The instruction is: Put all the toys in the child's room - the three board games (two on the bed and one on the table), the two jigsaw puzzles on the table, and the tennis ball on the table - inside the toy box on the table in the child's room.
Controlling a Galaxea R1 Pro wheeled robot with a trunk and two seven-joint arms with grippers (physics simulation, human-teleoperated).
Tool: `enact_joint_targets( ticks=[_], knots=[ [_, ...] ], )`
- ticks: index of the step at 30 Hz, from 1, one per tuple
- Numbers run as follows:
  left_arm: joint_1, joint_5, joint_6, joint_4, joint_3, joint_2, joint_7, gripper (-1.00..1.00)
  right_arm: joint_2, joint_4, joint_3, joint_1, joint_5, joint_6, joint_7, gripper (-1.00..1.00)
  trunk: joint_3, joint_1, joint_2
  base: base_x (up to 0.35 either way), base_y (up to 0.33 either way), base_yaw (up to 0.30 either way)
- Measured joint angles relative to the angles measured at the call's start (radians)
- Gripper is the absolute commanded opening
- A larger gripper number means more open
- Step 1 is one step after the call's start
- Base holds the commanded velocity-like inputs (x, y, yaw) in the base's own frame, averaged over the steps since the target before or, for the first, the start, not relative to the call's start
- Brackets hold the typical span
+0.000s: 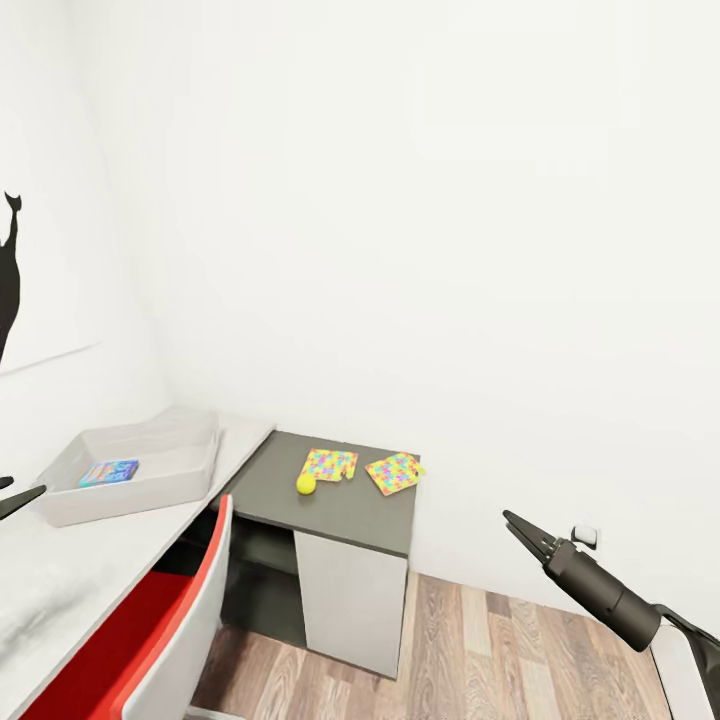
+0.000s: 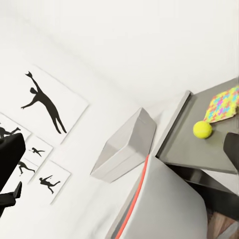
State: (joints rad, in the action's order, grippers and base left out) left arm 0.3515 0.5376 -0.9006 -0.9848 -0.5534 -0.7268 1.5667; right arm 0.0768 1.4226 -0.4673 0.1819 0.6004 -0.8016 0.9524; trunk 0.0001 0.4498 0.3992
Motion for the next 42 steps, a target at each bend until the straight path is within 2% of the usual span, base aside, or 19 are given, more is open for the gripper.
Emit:
enact_joint_targets(
  ticks=[28,42],
  knots=[
    [0.000,0.000,0.000,0.000,0.001,0.001,0.000,1.00,-0.001,-0.006,0.000,0.000,0.000,0.000,-0.002,1.00,0.011,0.000,0.000,-0.091,0.000,-0.279],
    [0.000,0.000,0.000,0.000,0.002,0.001,0.000,1.00,-0.001,-0.023,0.000,0.000,-0.001,0.000,-0.002,1.00,0.017,0.000,0.000,-0.017,0.000,-0.279]
  ],
)
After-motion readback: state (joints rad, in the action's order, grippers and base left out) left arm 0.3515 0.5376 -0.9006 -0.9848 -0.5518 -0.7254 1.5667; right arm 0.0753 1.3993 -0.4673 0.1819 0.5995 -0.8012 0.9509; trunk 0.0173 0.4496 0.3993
